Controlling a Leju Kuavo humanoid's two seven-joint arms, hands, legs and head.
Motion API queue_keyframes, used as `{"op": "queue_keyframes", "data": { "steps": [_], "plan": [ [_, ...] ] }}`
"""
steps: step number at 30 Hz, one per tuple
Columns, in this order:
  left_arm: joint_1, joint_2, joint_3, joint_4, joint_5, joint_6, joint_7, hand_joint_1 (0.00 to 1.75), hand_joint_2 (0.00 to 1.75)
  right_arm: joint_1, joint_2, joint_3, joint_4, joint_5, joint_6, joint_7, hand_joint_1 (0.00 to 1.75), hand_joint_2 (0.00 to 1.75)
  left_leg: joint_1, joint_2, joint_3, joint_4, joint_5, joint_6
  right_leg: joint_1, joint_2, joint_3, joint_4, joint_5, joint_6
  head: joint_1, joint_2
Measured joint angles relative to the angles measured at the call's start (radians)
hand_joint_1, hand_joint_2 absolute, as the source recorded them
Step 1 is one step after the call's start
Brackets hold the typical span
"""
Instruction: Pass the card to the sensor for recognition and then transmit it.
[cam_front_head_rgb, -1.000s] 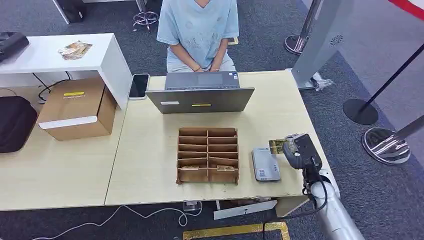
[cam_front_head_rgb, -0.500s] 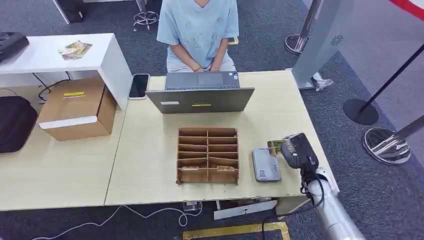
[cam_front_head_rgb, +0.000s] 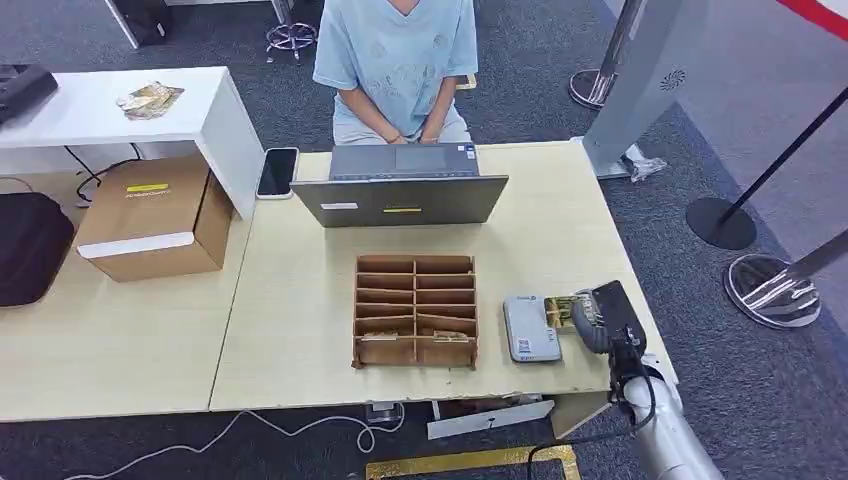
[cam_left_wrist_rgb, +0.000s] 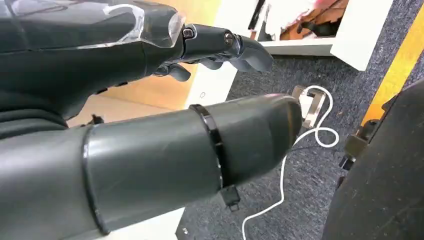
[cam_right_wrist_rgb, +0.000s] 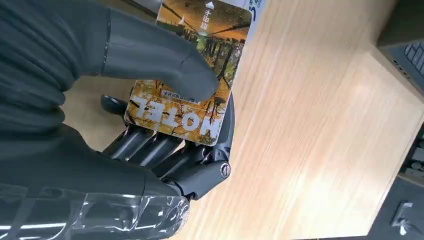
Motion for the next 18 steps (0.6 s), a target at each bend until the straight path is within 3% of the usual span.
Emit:
{"op": "queue_keyframes", "data": {
  "steps": [18],
  "plan": [
    [-0.001, 0.000, -0.001, 0.000, 0.013, 0.000, -0.005, 0.00, 0.00, -0.019, 0.003, 0.005, 0.031, 0.022, 0.030, 0.013, 1.75, 1.75, 0.000, 0.000, 0.000, 0.000, 0.000, 0.000, 0.000, 0.000, 0.000, 0.000, 0.000, 0.000, 0.000, 0.000]
  ]
}}
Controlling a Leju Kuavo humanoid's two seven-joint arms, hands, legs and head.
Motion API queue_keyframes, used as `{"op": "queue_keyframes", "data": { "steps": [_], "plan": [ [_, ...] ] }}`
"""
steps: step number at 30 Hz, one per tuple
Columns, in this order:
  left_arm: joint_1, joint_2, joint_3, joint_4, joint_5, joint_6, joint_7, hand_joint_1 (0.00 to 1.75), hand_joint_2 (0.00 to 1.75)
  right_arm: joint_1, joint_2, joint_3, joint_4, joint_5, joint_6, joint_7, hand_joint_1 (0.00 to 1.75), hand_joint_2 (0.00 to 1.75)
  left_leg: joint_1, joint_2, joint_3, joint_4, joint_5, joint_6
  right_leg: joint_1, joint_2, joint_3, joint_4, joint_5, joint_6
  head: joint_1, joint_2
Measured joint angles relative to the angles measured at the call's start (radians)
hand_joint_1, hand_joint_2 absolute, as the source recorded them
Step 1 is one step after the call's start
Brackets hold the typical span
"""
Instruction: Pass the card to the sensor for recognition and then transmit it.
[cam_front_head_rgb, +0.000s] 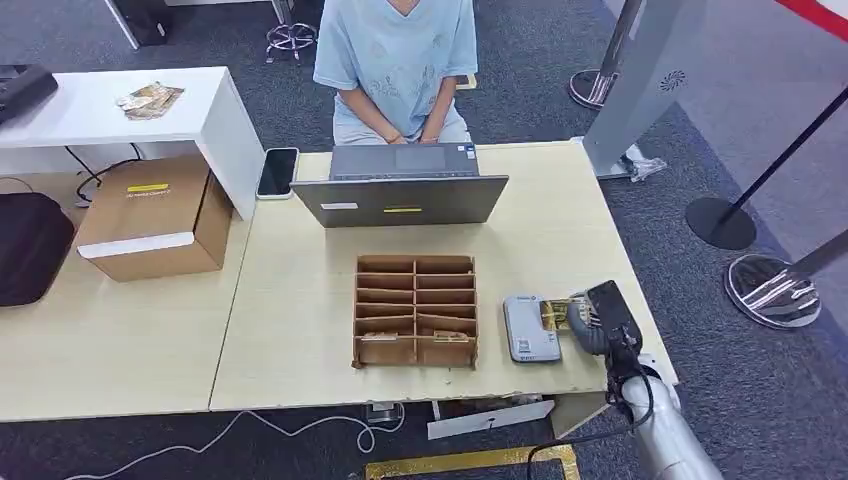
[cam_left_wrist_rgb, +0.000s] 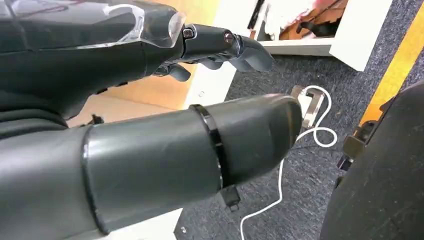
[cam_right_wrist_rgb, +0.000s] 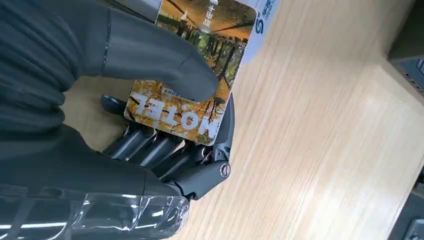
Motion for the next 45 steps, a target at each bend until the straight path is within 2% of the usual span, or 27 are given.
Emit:
{"op": "queue_keyframes", "data": {
  "steps": [25, 45],
  "plan": [
    [0.000, 0.000, 0.000, 0.000, 0.015, 0.000, -0.011, 0.00, 0.00, -0.062, 0.007, 0.050, 0.076, 0.053, 0.008, -0.004, 1.75, 1.75, 0.000, 0.000, 0.000, 0.000, 0.000, 0.000, 0.000, 0.000, 0.000, 0.000, 0.000, 0.000, 0.000, 0.000],
    [0.000, 0.000, 0.000, 0.000, -0.001, 0.000, -0.007, 0.00, 0.00, -0.052, -0.007, 0.066, 0.075, 0.083, 0.060, 0.010, 1.75, 1.75, 0.000, 0.001, 0.003, 0.000, 0.000, 0.000, 0.000, 0.001, 0.002, 0.000, 0.000, 0.000, 0.000, 0.000]
  ]
}}
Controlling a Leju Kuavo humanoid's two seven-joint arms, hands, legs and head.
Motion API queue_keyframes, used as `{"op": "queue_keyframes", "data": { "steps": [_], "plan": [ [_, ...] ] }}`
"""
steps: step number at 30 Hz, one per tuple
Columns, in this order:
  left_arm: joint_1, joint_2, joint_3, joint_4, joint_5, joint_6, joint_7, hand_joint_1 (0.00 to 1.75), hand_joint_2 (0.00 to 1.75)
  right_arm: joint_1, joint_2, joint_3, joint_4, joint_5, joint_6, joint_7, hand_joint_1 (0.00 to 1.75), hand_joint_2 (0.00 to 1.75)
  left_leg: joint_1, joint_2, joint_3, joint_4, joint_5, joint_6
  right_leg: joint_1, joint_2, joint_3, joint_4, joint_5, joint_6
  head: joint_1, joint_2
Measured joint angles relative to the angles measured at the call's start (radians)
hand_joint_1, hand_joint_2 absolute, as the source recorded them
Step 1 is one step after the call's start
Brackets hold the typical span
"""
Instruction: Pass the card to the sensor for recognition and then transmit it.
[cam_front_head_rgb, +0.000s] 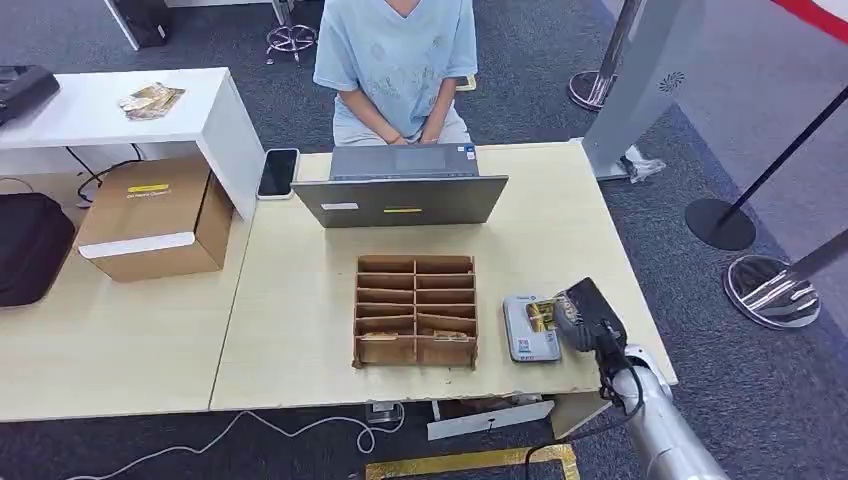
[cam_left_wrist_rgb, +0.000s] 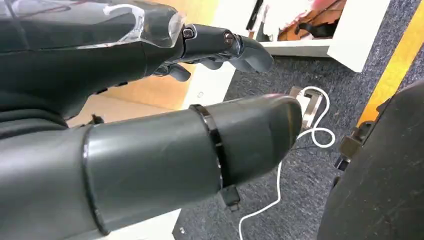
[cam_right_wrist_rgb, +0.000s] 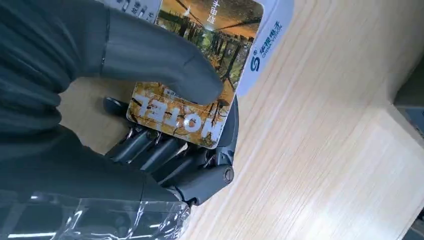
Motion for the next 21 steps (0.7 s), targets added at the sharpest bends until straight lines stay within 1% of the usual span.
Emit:
{"op": "queue_keyframes", "data": {
  "steps": [6, 8, 12, 14, 21],
  "plan": [
    [0.000, 0.000, 0.000, 0.000, -0.003, 0.000, 0.010, 0.00, 0.00, 0.001, -0.001, 0.005, 0.000, 0.000, -0.011, -0.005, 1.75, 1.75, 0.000, 0.000, 0.001, 0.000, 0.000, 0.000, 0.000, 0.001, 0.000, 0.000, 0.000, 0.000, 0.000, 0.000],
    [0.000, 0.000, -0.001, 0.000, -0.009, 0.000, 0.010, 0.00, 0.00, 0.010, -0.001, 0.002, -0.008, -0.032, -0.018, -0.036, 1.75, 1.75, 0.000, 0.000, 0.001, 0.000, 0.000, 0.000, 0.000, 0.000, 0.000, 0.000, 0.000, 0.000, 0.000, 0.000],
    [-0.001, 0.000, -0.005, 0.000, -0.023, 0.000, 0.007, 0.00, 0.00, 0.046, -0.001, -0.024, -0.042, -0.119, -0.007, -0.119, 1.75, 1.75, 0.000, 0.000, 0.000, 0.000, 0.000, 0.000, 0.000, 0.000, 0.000, 0.000, 0.000, 0.000, 0.000, 0.000],
    [-0.002, 0.000, -0.010, 0.000, -0.027, 0.000, 0.005, 0.00, 0.00, 0.065, -0.001, -0.042, -0.070, -0.156, -0.003, -0.137, 1.75, 1.75, 0.000, 0.000, 0.000, 0.000, 0.000, 0.000, 0.000, 0.000, 0.000, 0.000, 0.000, 0.000, 0.000, 0.000],
    [-0.003, -0.001, -0.014, 0.000, -0.029, 0.000, -0.007, 0.00, 0.00, 0.106, -0.004, -0.093, -0.162, -0.200, -0.003, -0.148, 1.75, 1.75, 0.000, 0.000, -0.001, 0.000, 0.000, 0.000, 0.000, 0.000, -0.001, 0.000, 0.000, 0.000, 0.000, 0.000]
  ]
}}
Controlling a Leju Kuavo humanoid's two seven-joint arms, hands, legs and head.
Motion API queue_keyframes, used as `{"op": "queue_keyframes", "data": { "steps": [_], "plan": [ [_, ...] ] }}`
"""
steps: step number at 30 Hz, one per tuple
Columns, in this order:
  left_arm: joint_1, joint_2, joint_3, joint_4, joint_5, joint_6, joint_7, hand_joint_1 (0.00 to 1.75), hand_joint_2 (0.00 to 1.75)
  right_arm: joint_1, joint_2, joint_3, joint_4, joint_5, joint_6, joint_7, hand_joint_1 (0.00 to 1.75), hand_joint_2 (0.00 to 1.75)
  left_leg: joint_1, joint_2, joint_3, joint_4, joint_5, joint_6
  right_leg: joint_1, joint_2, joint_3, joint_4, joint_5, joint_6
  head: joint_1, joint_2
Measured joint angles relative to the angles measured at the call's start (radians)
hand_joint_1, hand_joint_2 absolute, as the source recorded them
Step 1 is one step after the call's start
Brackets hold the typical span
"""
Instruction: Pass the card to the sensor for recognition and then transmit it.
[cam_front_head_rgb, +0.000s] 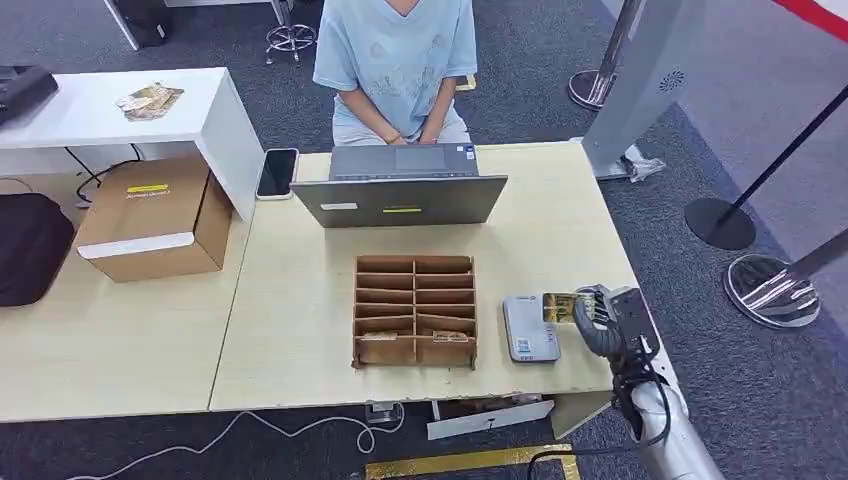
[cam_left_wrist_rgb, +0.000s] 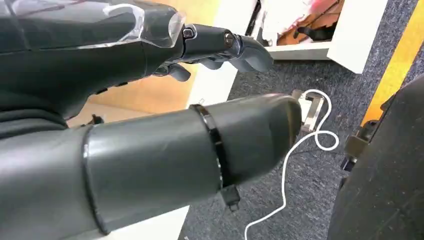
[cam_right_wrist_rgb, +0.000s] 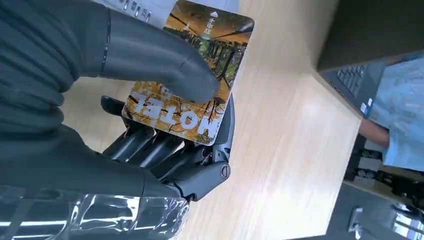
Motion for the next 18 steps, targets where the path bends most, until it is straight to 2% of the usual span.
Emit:
{"op": "queue_keyframes", "data": {
  "steps": [4, 12, 18],
  "plan": [
    [0.000, 0.000, 0.000, 0.000, 0.001, 0.000, -0.004, 0.00, 0.00, 0.005, -0.002, -0.018, -0.030, -0.021, -0.010, -0.017, 1.75, 1.75, 0.000, 0.000, 0.000, 0.000, 0.000, 0.000, 0.000, 0.000, 0.000, 0.000, 0.000, 0.000, 0.000, 0.000],
    [-0.001, 0.000, -0.001, 0.000, 0.016, 0.000, -0.018, 0.00, 0.00, -0.031, 0.000, -0.033, -0.125, -0.014, -0.065, -0.106, 1.75, 1.75, 0.000, 0.000, -0.001, 0.000, 0.000, 0.000, 0.000, 0.000, 0.000, 0.001, 0.000, 0.000, 0.000, 0.000],
    [-0.003, 0.000, -0.001, 0.000, 0.030, 0.000, -0.031, 0.00, 0.00, -0.132, 0.027, 0.035, -0.237, 0.062, -0.203, -0.166, 1.75, 1.75, 0.000, 0.001, -0.001, 0.000, 0.001, 0.000, 0.000, 0.002, -0.001, 0.002, 0.000, 0.000, 0.000, 0.000]
  ]
}}
